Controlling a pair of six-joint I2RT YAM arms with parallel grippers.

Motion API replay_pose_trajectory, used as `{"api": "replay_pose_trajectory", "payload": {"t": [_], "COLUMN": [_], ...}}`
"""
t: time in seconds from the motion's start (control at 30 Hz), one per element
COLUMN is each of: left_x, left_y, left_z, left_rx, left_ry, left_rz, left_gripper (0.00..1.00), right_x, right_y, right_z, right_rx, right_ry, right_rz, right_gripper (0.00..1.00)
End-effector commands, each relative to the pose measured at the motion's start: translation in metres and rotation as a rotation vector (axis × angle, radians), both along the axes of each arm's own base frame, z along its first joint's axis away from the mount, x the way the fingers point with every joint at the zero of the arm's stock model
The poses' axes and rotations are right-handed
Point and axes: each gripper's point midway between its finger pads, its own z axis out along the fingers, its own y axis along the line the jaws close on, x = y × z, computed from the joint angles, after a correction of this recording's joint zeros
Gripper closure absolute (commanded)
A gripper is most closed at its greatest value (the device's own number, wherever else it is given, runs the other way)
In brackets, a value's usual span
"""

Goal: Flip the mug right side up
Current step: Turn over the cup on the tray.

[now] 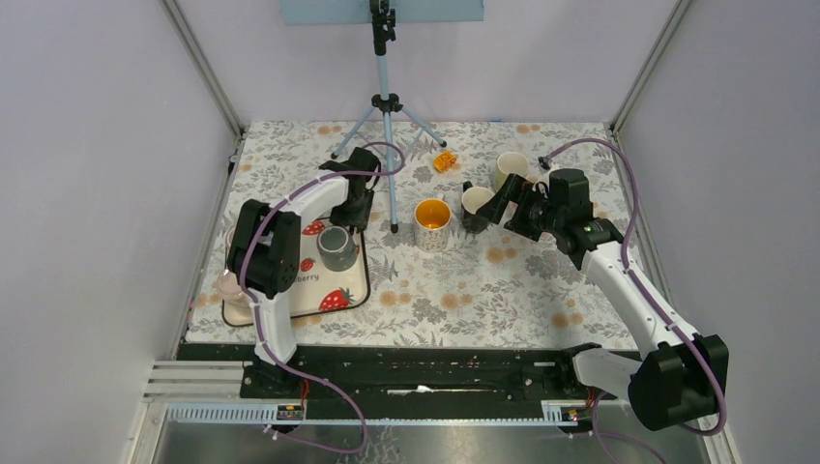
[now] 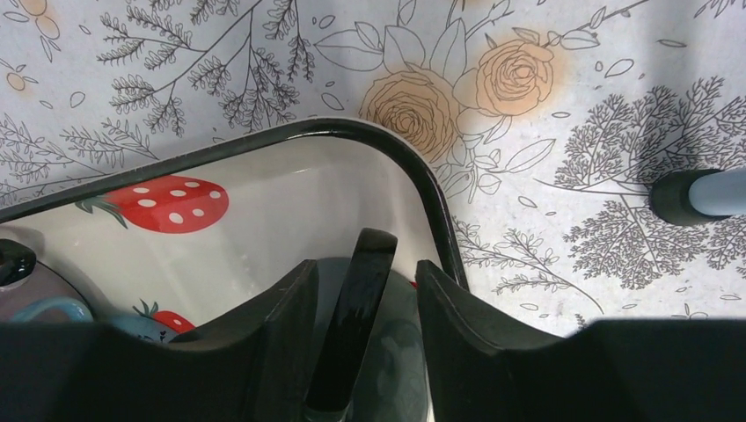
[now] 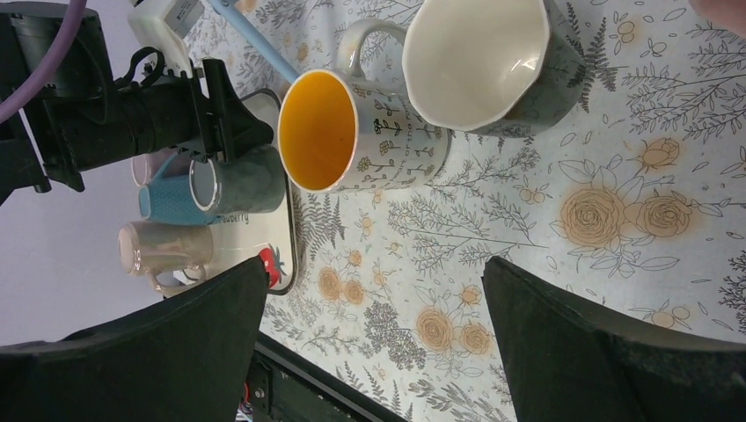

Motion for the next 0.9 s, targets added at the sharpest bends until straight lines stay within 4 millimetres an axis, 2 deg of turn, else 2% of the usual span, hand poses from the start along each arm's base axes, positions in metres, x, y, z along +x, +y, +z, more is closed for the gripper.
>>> {"api": "replay_pose_trajectory", "payload": {"t": [0.0, 0.07, 0.3, 0.4, 0.5, 0.57, 0.73, 0.8, 0.87], "left_x": [0.000, -0.001, -0.006, -0.008, -0.009, -0.009, -0.010, -0.010, -0.010], "left_y": [0.003, 0.003, 0.022, 0.026, 0.026, 0.026, 0.028, 0.028, 0.029], "left_z": [0.006, 0.006, 0.004, 0.006, 0.008, 0.008, 0.006, 0.005, 0.004], "left_rx": [-0.024, -0.034, -0.007, -0.018, -0.024, -0.026, -0.024, -0.025, -0.027], "left_ry": [-0.006, -0.004, 0.008, 0.002, -0.002, -0.005, 0.001, 0.001, 0.001], "left_rz": [0.071, 0.087, 0.168, 0.194, 0.200, 0.203, 0.208, 0.209, 0.209], "left_gripper": [0.54, 0.58, 0.76, 0.80, 0.78, 0.69, 0.54, 0.56, 0.62], "right_x": [-0.003, -0.004, -0.004, -0.004, -0.003, -0.003, -0.004, -0.004, -0.004], "right_y": [0.004, 0.003, 0.004, 0.005, 0.005, 0.005, 0.006, 0.006, 0.005], "right_z": [0.009, 0.008, 0.007, 0.007, 0.008, 0.007, 0.006, 0.006, 0.007], "right_rx": [0.006, 0.004, 0.011, 0.007, 0.005, 0.004, 0.011, 0.008, 0.006], "right_ry": [-0.048, -0.049, -0.047, -0.049, -0.050, -0.050, -0.044, -0.043, -0.047], "right_rz": [0.029, 0.028, 0.032, 0.037, 0.040, 0.041, 0.044, 0.044, 0.044], "right_gripper": [0.00, 0.00, 0.00, 0.00, 0.00, 0.00, 0.00, 0.00, 0.00]}}
